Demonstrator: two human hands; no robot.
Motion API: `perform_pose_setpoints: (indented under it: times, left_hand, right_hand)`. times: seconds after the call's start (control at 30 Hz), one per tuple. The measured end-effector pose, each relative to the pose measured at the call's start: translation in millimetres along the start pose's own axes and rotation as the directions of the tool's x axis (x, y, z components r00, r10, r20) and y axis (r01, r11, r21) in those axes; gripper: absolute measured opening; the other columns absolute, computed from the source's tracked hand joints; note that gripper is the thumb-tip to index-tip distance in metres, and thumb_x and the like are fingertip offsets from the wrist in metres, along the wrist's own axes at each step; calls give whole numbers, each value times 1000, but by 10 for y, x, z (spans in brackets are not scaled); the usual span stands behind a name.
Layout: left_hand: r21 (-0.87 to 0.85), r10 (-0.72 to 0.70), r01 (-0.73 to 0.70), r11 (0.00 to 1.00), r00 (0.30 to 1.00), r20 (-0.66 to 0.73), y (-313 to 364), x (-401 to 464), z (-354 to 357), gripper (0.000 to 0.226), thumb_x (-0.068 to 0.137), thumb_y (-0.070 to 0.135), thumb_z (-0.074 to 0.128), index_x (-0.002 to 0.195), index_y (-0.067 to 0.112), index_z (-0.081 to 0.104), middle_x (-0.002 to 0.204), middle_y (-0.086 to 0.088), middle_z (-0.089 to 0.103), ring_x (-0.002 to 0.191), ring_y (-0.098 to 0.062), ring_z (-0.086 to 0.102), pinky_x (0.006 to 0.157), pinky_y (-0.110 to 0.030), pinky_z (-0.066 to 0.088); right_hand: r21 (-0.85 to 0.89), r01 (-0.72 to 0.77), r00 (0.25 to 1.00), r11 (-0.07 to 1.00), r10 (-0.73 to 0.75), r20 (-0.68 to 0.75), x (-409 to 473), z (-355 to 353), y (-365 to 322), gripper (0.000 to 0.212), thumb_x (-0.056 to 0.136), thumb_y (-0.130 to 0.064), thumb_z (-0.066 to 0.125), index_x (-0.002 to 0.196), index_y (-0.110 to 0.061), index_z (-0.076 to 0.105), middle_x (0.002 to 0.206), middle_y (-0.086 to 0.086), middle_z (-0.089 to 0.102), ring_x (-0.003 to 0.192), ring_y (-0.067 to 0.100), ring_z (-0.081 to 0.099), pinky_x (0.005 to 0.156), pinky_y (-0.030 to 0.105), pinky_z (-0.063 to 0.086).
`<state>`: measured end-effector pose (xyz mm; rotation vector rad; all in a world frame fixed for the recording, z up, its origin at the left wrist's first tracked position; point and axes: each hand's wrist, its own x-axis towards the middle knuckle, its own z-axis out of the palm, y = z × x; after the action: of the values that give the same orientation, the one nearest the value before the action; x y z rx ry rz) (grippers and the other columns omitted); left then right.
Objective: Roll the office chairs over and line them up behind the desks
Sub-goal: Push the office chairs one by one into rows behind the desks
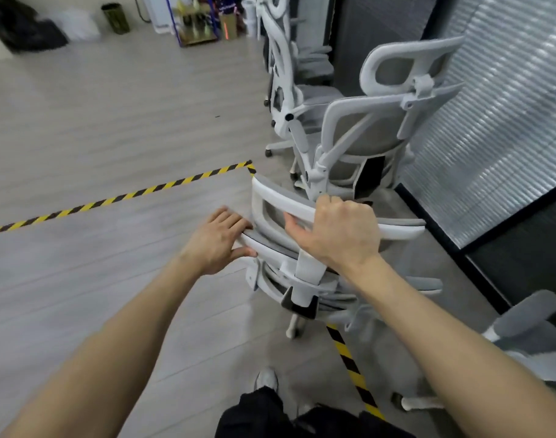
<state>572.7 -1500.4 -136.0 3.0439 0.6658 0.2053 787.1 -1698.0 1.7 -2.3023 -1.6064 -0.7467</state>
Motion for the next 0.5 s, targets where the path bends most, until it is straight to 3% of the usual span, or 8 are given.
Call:
perform_pose_setpoints:
  times: [0.23,0.43,0.5]
  left_hand:
    - [22,-288,290,957,955,-70,289,-836,-137,74,98,87,42,131,24,63,124,2,62,124,-24,55,128,-45,31]
    - [35,-521,524,851,851,-57,265,-1376,-157,71,99,87,41,133,28,58,129,5,60,128,-25,54,130,-48,30]
    - [47,-581,583,811,812,-50,189,-1543,-162,73,98,89,37,135,28,56,130,4,59,129,-27,54,129,-49,31]
  right_hand:
    - [141,221,975,965,-216,-49,79,9,-222,67,89,-73,58,64,-11,56,53,5,57,41,26,54,48,26,27]
    - [241,380,925,893,-363,-111,367,110,-645,65,83,-73,65,63,-17,42,50,4,52,39,25,50,50,24,24]
    - [272,422,906,865,-402,-132,483,190,-848,66,84,-75,62,62,-14,49,51,5,54,39,26,51,50,25,25]
